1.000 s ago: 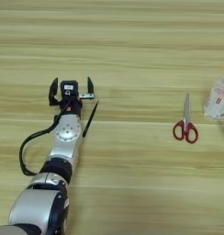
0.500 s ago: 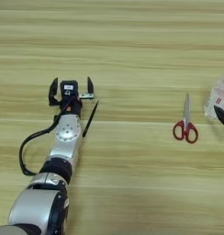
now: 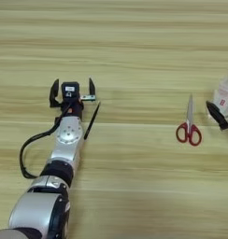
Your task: Move the objects on the table
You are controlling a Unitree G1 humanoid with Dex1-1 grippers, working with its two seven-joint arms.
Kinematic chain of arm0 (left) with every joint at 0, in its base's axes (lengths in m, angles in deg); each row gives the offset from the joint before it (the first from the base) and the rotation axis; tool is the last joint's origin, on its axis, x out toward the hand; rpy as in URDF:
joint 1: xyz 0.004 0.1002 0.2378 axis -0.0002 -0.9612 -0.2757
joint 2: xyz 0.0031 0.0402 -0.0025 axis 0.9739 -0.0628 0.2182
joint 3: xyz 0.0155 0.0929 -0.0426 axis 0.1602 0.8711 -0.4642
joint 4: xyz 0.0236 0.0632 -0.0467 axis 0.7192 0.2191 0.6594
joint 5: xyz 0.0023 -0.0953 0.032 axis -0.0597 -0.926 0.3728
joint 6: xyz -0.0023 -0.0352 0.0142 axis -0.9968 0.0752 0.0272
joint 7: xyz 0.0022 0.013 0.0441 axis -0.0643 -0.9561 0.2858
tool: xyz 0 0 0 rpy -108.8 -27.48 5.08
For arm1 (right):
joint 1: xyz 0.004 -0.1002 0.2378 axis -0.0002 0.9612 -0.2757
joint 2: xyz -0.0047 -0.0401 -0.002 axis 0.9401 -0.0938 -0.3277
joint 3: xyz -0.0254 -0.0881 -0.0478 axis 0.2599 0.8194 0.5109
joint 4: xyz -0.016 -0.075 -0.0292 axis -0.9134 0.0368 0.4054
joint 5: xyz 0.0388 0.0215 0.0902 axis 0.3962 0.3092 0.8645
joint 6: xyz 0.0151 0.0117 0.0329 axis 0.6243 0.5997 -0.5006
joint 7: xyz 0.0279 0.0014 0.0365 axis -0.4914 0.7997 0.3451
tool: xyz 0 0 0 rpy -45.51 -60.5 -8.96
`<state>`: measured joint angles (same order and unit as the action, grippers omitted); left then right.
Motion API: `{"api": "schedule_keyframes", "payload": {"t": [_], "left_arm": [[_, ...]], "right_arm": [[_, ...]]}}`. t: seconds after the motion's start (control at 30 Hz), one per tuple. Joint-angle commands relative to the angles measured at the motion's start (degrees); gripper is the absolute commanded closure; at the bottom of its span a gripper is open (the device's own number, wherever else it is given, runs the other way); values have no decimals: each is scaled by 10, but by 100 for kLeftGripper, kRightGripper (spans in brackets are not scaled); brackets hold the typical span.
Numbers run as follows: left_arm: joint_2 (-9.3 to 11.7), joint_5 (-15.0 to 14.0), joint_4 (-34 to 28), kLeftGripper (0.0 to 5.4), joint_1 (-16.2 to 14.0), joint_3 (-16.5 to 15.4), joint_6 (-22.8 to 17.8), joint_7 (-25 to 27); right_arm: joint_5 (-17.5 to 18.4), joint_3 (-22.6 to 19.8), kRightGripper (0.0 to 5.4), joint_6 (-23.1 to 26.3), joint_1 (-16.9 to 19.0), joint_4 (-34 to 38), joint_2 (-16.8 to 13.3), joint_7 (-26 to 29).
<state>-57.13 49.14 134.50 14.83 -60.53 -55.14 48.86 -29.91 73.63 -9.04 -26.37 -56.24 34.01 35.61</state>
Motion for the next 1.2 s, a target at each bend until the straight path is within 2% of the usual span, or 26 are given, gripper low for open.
{"api": "schedule_keyframes", "payload": {"t": [0.03,0.57,1.0,1.2], "left_arm": [[2,2,3,0,5,-3,-1,2],[2,2,3,0,5,-2,-1,1],[0,3,5,0,7,-2,-2,0],[0,2,8,0,8,-2,-2,0]], "right_arm": [[-1,11,3,-18,-22,-21,12,-3],[-14,14,3,-79,-72,-125,22,-26],[-22,20,148,-113,-91,-168,28,-33],[-28,35,198,-118,-100,-154,36,-36]]}}
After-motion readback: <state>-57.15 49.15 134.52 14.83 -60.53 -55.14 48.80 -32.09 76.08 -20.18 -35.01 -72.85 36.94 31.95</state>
